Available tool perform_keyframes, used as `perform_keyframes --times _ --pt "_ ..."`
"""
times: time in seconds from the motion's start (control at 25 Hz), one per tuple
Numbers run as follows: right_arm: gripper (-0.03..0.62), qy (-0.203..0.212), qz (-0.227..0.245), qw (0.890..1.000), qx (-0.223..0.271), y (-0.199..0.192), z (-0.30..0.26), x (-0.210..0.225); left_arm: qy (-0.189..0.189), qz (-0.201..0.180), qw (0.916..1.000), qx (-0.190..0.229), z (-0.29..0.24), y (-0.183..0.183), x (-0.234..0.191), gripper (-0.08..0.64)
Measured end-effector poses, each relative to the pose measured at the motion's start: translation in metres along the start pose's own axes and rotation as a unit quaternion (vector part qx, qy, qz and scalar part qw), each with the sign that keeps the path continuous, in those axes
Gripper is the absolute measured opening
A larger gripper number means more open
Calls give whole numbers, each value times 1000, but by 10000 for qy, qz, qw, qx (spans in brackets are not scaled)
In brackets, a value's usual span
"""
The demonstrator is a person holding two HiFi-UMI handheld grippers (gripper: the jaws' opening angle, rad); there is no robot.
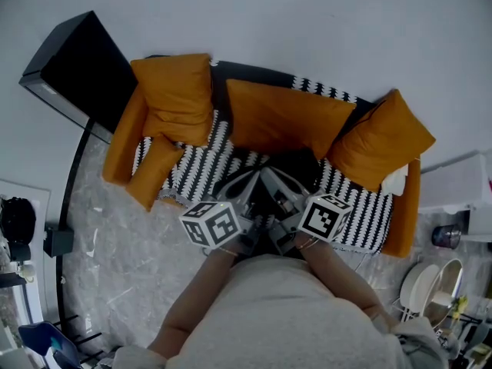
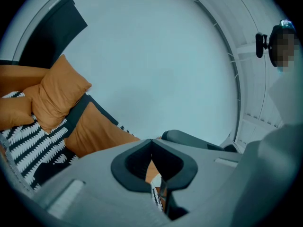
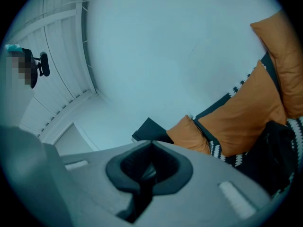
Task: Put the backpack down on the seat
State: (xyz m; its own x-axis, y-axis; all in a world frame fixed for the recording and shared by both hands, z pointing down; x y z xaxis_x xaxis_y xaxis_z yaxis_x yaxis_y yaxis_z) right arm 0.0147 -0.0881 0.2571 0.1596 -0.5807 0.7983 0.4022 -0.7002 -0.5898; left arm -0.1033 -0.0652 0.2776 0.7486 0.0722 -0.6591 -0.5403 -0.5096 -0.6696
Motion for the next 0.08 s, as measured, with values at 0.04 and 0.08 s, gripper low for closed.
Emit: perform_keyframes --times 0.04,0.08 --pt "3 -15 3 10000 6 0 1 1 -7 -3 10000 -4 0 0 1 6" --pt "3 -30 6 10000 13 1 2 2 -15 -7 10000 -6 -1 -1 1 6"
Point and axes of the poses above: the fingertips, and each gripper's own axes: z backward along the fingers, x to its right, y out of its top, the point moved 7 cm from there along z, backward along the fingers, and after that the axes turned 14 degrees about y, right-handed, at the moved point
